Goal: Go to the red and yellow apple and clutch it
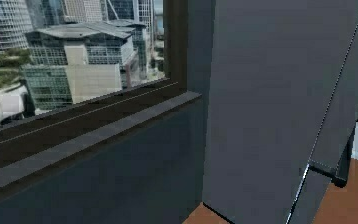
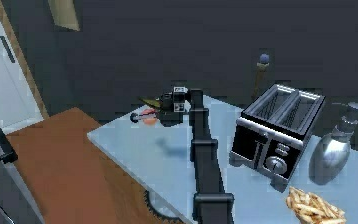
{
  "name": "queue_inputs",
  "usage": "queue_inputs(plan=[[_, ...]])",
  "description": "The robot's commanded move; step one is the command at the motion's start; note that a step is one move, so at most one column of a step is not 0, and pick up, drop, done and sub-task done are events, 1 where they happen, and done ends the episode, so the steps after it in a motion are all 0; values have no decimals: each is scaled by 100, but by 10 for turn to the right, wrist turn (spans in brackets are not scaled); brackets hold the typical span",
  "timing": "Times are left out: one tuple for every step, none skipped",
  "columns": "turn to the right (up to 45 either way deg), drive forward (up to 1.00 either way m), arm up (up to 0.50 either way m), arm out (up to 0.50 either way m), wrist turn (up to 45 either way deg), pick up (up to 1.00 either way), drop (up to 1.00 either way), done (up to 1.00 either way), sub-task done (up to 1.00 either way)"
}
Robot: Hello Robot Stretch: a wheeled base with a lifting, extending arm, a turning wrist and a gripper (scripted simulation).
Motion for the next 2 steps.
queue_inputs(plan=[[0,0,10,0,0,0,0,0,0],[0,0,0,0,0,0,0,100,0]])
